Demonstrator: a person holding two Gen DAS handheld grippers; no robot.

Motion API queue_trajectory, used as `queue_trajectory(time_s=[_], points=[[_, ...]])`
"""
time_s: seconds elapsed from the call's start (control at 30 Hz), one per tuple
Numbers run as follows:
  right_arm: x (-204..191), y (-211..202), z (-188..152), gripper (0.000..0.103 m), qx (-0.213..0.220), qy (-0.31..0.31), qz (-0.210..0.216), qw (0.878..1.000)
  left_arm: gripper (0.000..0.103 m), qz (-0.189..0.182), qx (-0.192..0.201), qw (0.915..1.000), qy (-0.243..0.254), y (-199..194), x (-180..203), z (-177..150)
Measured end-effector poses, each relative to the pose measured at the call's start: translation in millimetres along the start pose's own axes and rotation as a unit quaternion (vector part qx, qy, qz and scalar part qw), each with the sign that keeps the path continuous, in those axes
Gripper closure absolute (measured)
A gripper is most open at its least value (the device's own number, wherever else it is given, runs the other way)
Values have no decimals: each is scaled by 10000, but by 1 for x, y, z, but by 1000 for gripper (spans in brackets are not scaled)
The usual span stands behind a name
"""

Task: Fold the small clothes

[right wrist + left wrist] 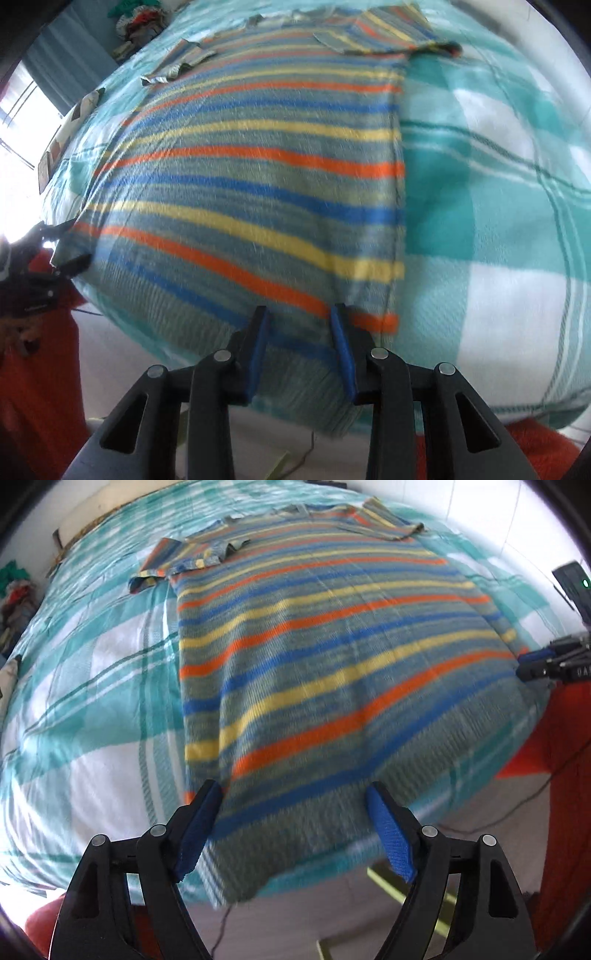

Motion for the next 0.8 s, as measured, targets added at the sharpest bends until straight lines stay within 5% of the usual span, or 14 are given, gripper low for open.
queue_trajectory(time_s=[0.1,0.17,0.23,0.3,0.47,0.57,0.63,0.73,0.8], points=[[2,-25,7,68,-425,-343,-169,9984,21,2,-162,9998,-65,-16,-4,2],[4,-61,43,64,39,-720,-373,9967,20,-78,188,9988,-440,-38,-15,4],[1,-92,89,39,688,-1181,-712,9881,16,-151,532,9939,-953,-60,-33,15],[-7,-104,140,31,1283,-1707,-872,9730,16,-169,801,9853,-1501,-75,-52,24],[-17,-14,233,34,1129,-2408,-1442,9531,16,-213,1003,9640,-2455,-85,-87,23],[13,32,256,56,785,-1873,-1458,9682,16,11,820,9612,-2635,-78,-101,6],[44,21,263,97,1059,-1063,-1109,9824,16,98,693,9590,-2746,-73,-108,-9],[114,-34,256,97,1800,171,-945,9790,16,146,533,9524,-2997,-69,-118,-32],[184,-75,234,97,2259,1345,-794,9616,16,91,470,9475,-3161,-66,-122,-40]])
Point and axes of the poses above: each gripper's, at about its wrist camera, not at the fingertips, and y roughly the way its jaws point, x to its right, z to its top, the point moved 6 cm from there along y, roughly the way its jaws point
